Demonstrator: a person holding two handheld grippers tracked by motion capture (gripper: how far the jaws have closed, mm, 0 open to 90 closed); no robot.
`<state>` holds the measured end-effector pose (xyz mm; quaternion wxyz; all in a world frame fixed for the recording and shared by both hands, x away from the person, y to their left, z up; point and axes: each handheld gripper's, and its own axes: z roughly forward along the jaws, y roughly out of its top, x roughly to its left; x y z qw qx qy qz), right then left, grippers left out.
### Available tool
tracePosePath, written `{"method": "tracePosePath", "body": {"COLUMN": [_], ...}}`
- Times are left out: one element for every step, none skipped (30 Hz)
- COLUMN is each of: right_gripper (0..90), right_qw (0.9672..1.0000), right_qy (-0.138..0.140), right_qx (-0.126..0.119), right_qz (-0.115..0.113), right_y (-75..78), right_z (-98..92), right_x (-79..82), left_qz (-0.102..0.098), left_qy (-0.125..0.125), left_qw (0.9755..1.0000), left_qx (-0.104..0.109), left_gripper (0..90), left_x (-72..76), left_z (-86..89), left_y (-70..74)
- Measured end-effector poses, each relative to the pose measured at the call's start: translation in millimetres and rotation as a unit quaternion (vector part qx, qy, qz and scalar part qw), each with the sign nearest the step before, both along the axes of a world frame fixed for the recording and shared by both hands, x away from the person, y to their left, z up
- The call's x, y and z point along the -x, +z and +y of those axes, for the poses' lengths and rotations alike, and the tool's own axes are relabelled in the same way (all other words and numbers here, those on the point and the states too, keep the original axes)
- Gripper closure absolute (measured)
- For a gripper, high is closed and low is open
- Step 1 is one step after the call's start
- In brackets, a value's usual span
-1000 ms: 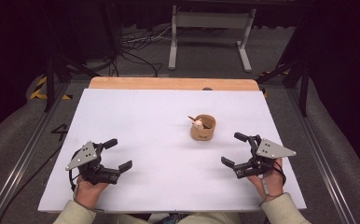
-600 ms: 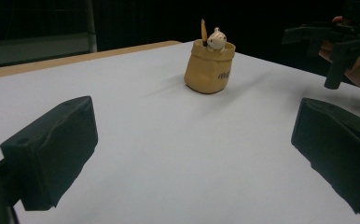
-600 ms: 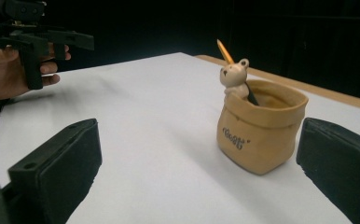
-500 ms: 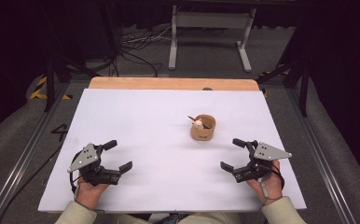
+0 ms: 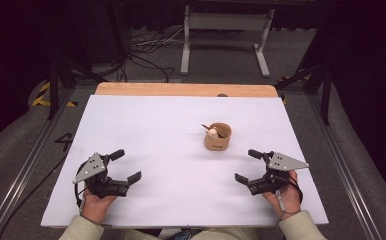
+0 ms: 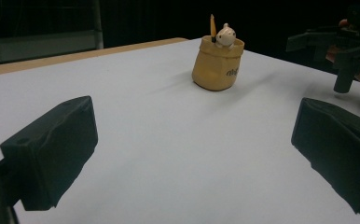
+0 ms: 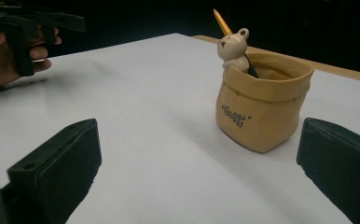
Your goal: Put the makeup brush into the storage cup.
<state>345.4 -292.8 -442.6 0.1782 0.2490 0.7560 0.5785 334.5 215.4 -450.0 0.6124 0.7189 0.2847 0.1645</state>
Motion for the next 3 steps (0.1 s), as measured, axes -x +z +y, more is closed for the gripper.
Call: {"method": "tracePosePath", "body": {"right_gripper": [0.0, 0.0, 0.0], "right_qw": [1.0000, 1.0000, 1.0000], "right_qy": [0.002, 0.002, 0.003], "right_qx": [-0.001, -0.002, -0.002], "right_qz": [-0.003, -0.004, -0.005], "right_y": [0.7, 1.2, 1.2], "right_z": [0.4, 0.5, 0.5], "right_x": [0.2, 0.7, 0.7], "left_qz": [0.000, 0.000, 0.000], "left_qy": [0.001, 0.001, 0.001], "left_qw": [1.0000, 1.0000, 1.0000], "left_qx": [0.000, -0.001, -0.001], "left_gripper": [1.1, 1.0, 1.1], "left_x": [-0.2, -0.3, -0.3], "left_z": [0.2, 0.2, 0.2], "left_y": [-0.1, -0.2, -0.2]}}
